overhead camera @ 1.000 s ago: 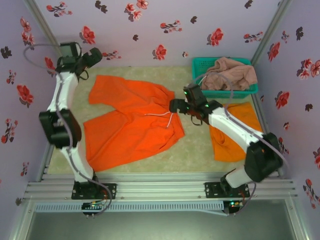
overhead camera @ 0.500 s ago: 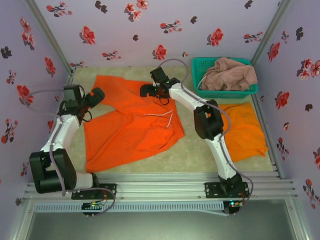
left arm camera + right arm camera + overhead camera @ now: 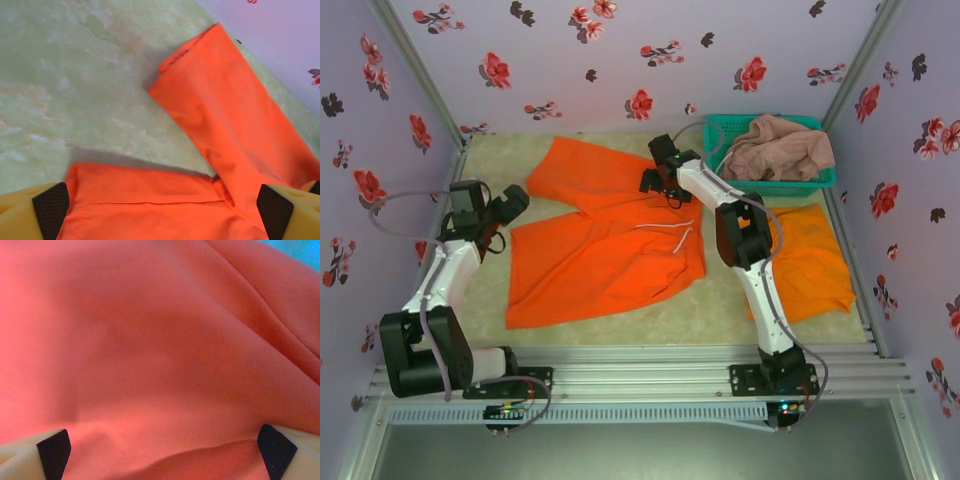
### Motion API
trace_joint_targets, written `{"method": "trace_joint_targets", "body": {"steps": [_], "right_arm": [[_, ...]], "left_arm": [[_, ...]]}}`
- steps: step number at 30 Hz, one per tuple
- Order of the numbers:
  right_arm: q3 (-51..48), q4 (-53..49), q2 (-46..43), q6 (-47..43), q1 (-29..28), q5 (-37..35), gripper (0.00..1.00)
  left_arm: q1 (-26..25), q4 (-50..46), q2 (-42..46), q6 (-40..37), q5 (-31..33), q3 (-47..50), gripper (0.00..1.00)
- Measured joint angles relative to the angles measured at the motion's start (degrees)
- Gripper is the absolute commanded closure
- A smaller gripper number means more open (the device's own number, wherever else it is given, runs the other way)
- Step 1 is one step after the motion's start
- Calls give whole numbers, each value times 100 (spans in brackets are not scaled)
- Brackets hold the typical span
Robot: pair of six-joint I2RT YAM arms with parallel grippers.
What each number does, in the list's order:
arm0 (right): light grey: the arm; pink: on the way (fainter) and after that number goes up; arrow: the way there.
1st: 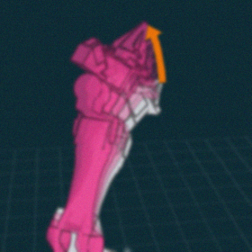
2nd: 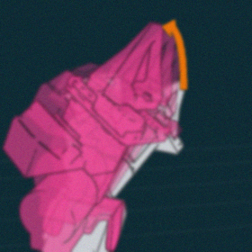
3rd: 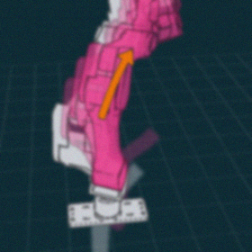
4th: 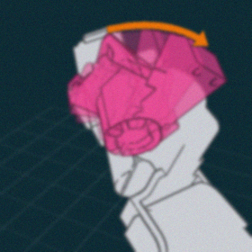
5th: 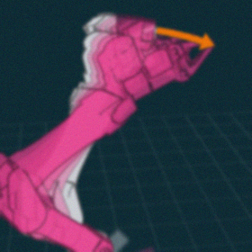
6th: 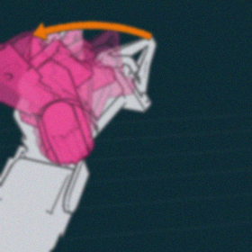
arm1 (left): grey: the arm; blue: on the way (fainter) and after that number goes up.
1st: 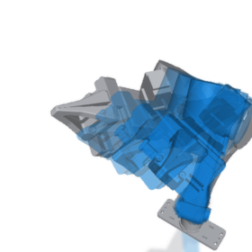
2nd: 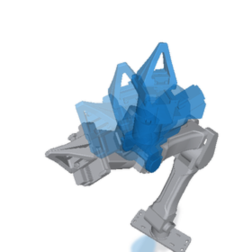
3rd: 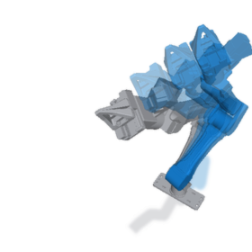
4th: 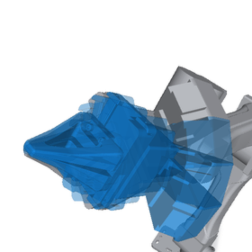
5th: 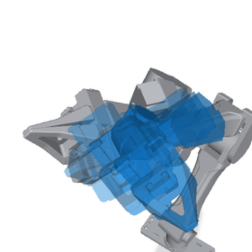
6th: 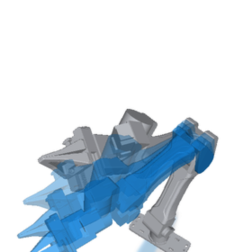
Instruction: Fold and stack the shorts
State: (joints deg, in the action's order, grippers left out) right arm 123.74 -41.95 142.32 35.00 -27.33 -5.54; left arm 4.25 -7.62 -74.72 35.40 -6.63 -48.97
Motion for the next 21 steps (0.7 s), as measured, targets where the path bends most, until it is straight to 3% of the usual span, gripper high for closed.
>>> {"method": "trace_joint_targets", "body": {"steps": [11, 17, 21], "right_arm": [[-363, 188, -326, 61, -17, 192, 1], [-1582, 800, -1792, 7, -133, 463, 1], [-2468, 1287, -3047, -92, -256, 625, 1]], "left_arm": [[-2, 122, -647, 179, -92, -131, 2], [0, 214, -2262, 153, -295, -1381, 25], [0, 289, -3213, 136, -487, -2083, 31]]}}
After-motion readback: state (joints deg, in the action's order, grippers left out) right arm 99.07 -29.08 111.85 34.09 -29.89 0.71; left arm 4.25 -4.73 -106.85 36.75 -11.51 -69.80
